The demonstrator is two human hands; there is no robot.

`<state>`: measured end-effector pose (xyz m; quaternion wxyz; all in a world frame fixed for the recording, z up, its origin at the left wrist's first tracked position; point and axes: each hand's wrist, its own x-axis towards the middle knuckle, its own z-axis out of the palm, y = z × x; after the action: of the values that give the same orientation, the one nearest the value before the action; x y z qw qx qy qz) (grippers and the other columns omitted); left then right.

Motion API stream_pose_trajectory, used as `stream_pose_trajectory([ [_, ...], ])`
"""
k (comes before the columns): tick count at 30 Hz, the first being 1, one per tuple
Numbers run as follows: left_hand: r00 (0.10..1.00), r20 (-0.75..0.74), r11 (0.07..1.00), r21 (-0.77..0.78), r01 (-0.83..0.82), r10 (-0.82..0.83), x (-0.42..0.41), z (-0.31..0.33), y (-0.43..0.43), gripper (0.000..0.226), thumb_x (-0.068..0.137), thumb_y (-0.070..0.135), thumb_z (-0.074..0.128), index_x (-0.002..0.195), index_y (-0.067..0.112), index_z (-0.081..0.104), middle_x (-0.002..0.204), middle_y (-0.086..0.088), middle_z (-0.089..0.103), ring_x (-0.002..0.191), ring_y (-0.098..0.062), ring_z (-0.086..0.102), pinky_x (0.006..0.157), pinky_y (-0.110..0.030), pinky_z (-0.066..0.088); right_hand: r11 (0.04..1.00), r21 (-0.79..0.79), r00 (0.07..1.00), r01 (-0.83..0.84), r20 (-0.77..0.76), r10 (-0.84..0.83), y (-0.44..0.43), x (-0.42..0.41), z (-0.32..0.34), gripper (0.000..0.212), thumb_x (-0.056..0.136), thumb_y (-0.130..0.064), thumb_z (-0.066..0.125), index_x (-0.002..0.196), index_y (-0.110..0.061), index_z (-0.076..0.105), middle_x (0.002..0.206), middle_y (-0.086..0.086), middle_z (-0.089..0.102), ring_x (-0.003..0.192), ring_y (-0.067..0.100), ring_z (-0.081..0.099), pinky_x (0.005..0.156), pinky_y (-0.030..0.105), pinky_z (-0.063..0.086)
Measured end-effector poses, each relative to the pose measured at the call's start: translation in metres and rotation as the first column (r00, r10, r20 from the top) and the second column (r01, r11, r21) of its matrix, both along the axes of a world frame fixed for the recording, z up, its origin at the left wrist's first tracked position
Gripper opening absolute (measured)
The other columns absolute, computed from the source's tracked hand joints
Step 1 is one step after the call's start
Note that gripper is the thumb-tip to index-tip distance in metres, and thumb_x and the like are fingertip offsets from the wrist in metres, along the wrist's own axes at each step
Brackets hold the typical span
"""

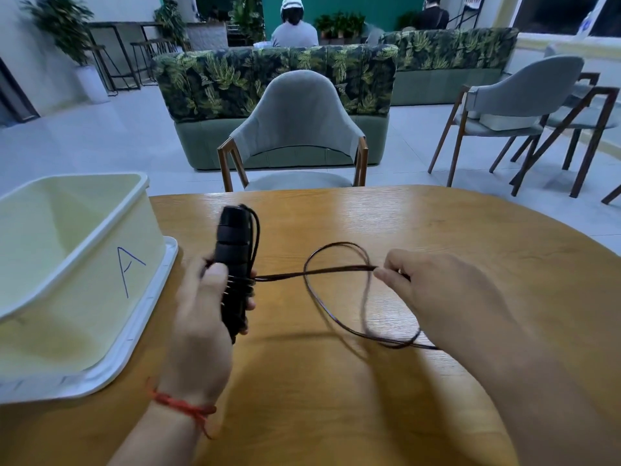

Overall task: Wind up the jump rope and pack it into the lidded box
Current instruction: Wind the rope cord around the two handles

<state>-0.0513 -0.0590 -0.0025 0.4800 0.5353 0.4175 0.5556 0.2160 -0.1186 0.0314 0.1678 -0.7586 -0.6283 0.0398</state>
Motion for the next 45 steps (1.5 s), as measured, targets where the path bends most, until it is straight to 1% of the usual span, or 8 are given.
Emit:
stream_pose_trajectory([
  [9, 0.609, -0.791, 0.988, 0.13, 0.081, 0.054, 0.01, 0.001, -0.006, 0.067, 0.103, 0.048, 0.046, 0.158, 0.068, 0.014, 0.124, 0.017, 0.052, 0.113, -0.008, 0.054, 0.088, -0.036, 0.05, 0.862, 0.238, 0.78, -0.448, -0.366, 0.507, -0.013, -0.017, 0.008, 0.025, 0.107, -0.043, 0.059, 0.094, -0.026, 0.072, 0.077, -0.005, 0.063, 0.073, 0.018, 0.058, 0.062, 0.032, 0.047],
  [18, 0.376, -0.898, 0.965, 0.259, 0.036, 0.227, 0.022, 0.01, -0.021, 0.09, 0.075, 0.099, 0.022, 0.158, 0.064, 0.023, 0.107, 0.018, 0.057, 0.099, -0.009, 0.06, 0.061, -0.028, 0.045, 0.768, 0.223, 0.671, -0.601, -0.382, 0.636, -0.021, -0.019, 0.015, 0.012, 0.108, -0.035, 0.069, 0.096, -0.031, 0.074, 0.073, -0.019, 0.059, 0.069, 0.012, 0.058, 0.061, 0.021, 0.043],
  [24, 0.287, -0.891, 0.934, 0.356, -0.038, 0.352, 0.014, 0.021, -0.016, 0.069, 0.086, 0.072, 0.044, 0.154, 0.059, 0.044, 0.095, 0.012, 0.059, 0.088, -0.016, 0.061, 0.055, -0.027, 0.037, 0.94, -0.025, 0.733, -0.34, -0.634, 0.248, -0.024, -0.015, 0.031, 0.016, 0.11, -0.041, 0.062, 0.103, -0.041, 0.077, 0.068, -0.003, 0.072, 0.062, 0.014, 0.075, 0.066, 0.034, 0.061],
  [29, 0.239, -0.902, 0.908, 0.397, 0.135, 0.359, 0.0, 0.038, -0.022, 0.056, 0.085, 0.073, 0.052, 0.139, 0.063, 0.06, 0.084, 0.019, 0.061, 0.076, -0.006, 0.061, 0.049, -0.02, 0.038, 0.976, 0.011, 0.803, -0.219, -0.566, 0.187, -0.016, -0.008, 0.028, 0.016, 0.109, -0.045, 0.061, 0.1, -0.038, 0.072, 0.061, -0.016, 0.063, 0.054, 0.011, 0.046, 0.055, 0.029, 0.047],
  [31, 0.265, -0.917, 0.893, 0.366, 0.262, 0.298, -0.007, 0.049, -0.028, 0.051, 0.086, 0.074, 0.05, 0.135, 0.068, 0.06, 0.082, 0.02, 0.063, 0.075, -0.002, 0.061, 0.052, -0.02, 0.045, 0.963, 0.068, 0.792, -0.259, -0.555, 0.252, -0.016, -0.005, 0.034, 0.014, 0.108, -0.043, 0.064, 0.101, -0.034, 0.072, 0.054, -0.012, 0.047, 0.048, 0.007, 0.036, 0.048, 0.019, 0.032],
  [35, 0.46, -0.887, 0.79, 0.252, 0.558, -0.042, -0.024, 0.067, -0.033, 0.041, 0.093, 0.058, 0.061, 0.132, 0.059, 0.068, 0.09, 0.02, 0.071, 0.079, -0.001, 0.07, 0.062, -0.03, 0.057, 0.886, 0.232, 0.708, -0.402, -0.535, 0.461, -0.013, -0.004, 0.033, 0.014, 0.1, -0.046, 0.071, 0.1, -0.034, 0.079, 0.078, 0.003, 0.069, 0.075, 0.024, 0.059, 0.071, 0.045, 0.049],
  [39, 0.703, -0.518, 0.756, 0.152, 0.636, -0.487, -0.023, 0.059, -0.032, 0.051, 0.091, 0.034, 0.065, 0.141, 0.027, 0.065, 0.093, -0.002, 0.076, 0.063, -0.02, 0.074, 0.055, -0.022, 0.053, 0.859, 0.287, 0.649, -0.425, -0.565, 0.51, -0.006, -0.011, 0.017, 0.022, 0.101, -0.051, 0.066, 0.101, -0.034, 0.08, 0.086, 0.003, 0.072, 0.082, 0.029, 0.063, 0.077, 0.048, 0.051],
  [45, 0.884, -0.131, 0.876, 0.134, 0.463, -0.448, -0.002, 0.044, -0.026, 0.05, 0.09, 0.035, 0.044, 0.119, 0.017, 0.079, 0.086, -0.025, 0.072, 0.064, -0.036, 0.062, 0.052, -0.046, 0.044, 0.847, 0.27, 0.619, -0.458, -0.587, 0.522, -0.001, -0.043, -0.002, 0.026, 0.11, -0.059, 0.055, 0.118, -0.051, 0.077, 0.094, 0.014, 0.081, 0.083, 0.042, 0.072, 0.078, 0.061, 0.058],
])
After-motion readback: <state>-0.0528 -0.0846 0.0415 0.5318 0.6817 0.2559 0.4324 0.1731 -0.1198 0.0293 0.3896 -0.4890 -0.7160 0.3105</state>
